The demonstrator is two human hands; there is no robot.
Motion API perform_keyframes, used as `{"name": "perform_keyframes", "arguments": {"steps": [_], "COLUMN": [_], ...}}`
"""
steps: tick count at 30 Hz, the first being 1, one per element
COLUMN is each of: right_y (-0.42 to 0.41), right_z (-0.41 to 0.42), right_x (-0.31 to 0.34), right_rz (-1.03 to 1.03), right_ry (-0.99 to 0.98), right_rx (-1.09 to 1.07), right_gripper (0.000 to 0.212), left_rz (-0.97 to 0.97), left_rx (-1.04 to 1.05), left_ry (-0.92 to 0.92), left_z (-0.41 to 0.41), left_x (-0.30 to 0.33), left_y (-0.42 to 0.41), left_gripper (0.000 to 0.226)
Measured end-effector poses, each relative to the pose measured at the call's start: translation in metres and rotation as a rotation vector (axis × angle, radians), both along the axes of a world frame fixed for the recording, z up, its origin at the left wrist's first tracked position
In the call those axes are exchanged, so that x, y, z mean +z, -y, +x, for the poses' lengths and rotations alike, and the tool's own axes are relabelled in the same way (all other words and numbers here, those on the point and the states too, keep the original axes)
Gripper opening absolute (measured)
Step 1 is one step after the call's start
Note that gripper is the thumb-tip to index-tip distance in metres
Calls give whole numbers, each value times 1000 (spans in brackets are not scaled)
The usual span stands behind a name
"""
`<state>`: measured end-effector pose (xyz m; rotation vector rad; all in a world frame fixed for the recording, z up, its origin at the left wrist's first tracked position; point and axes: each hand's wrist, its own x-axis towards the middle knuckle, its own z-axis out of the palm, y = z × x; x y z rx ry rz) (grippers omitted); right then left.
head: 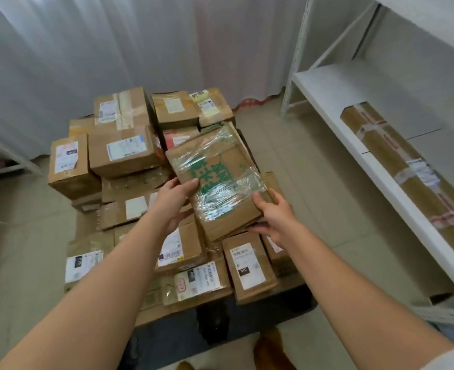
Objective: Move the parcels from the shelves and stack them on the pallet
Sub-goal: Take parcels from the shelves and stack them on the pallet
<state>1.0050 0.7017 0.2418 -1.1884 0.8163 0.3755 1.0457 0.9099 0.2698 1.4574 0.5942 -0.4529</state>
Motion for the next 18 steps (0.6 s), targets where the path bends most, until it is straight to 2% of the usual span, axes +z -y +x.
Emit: {"name": "perform_keyframes", "arguments": {"steps": [5,11,14,18], "right_y": [40,22,15,9], "right_z": [14,11,4,2], "right_x": [-29,-62,-77,-95], "right_rz": [4,60,100,110], "right_ry": [-69,-175,-214,-258], "right_rx": [-10,29,23,-8], "right_gripper": [74,71,70,69], "left_rz": [-17,66,172,233], "left_rx": [27,97,26,-31], "left_ry": [-105,-177,-176,-174], "left_z": [-1,-21,-33,-35], "left_x": [-30,-47,-57,-81], "left_y": [41,42,42,37], "left_gripper": [41,51,51,63]}}
